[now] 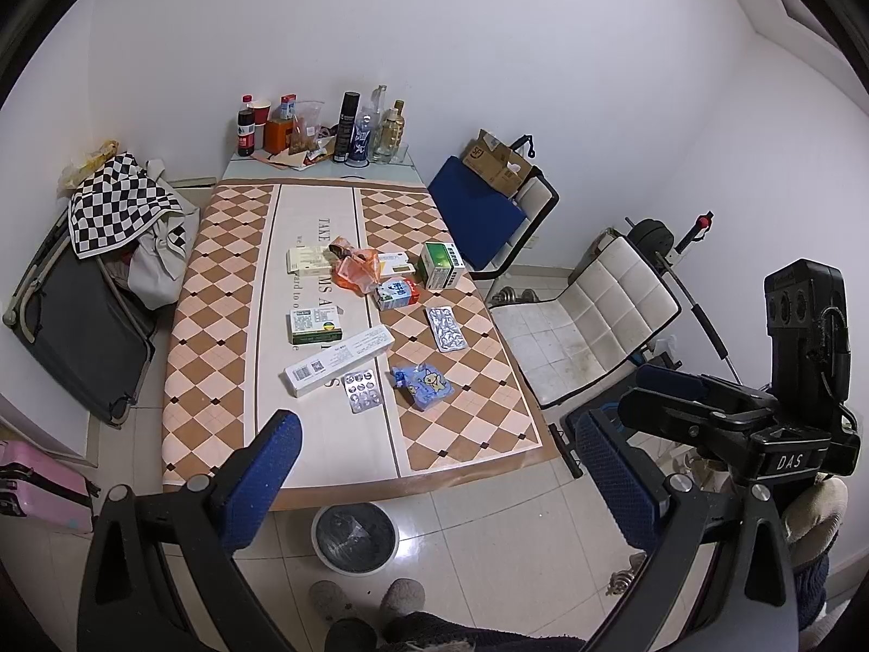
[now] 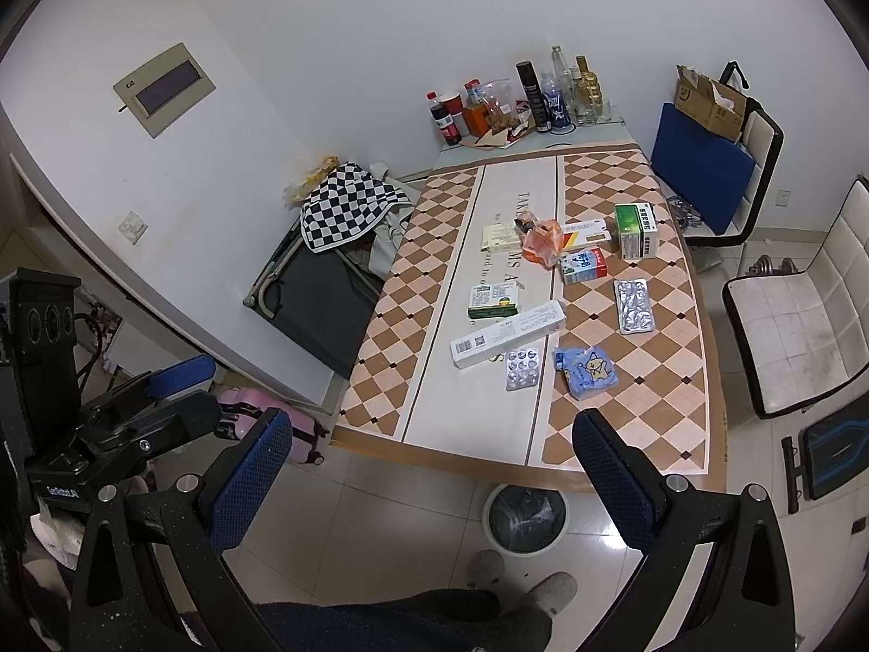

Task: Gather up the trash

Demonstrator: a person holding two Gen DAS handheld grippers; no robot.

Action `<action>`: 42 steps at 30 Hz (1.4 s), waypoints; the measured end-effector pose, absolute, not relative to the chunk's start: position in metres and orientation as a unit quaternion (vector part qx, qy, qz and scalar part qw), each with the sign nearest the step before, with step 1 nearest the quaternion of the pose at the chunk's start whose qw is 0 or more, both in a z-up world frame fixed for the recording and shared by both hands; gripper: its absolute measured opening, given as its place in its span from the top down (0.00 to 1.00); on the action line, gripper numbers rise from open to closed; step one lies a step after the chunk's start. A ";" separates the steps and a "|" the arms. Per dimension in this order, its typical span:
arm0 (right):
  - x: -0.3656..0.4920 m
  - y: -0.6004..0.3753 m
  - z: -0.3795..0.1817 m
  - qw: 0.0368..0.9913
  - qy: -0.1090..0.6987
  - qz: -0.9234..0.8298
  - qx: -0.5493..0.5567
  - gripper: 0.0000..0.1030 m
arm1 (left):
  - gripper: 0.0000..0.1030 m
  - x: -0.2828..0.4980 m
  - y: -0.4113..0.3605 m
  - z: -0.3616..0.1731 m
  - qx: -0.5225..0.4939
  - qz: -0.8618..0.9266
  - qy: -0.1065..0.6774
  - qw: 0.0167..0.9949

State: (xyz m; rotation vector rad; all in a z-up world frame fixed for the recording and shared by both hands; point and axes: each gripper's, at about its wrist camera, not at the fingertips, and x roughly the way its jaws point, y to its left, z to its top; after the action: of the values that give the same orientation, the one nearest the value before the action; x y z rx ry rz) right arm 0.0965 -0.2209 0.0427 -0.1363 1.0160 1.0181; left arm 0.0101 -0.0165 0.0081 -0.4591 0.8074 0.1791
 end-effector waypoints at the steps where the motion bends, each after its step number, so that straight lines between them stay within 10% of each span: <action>1: 0.096 -0.221 0.042 0.750 0.465 0.466 -0.063 0.00 | 0.00 0.010 -0.016 0.008 -0.221 0.086 0.389 0.890; 42: 0.089 -0.210 0.030 0.763 0.473 0.440 -0.033 0.00 | 0.00 0.021 -0.010 -0.004 -0.193 0.153 0.402 0.882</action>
State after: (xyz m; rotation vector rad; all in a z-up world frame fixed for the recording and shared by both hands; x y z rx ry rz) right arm 0.0888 -0.2096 0.0296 -0.0718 1.0292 0.9562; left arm 0.0209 -0.0101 -0.0039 -0.4022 0.8376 0.3183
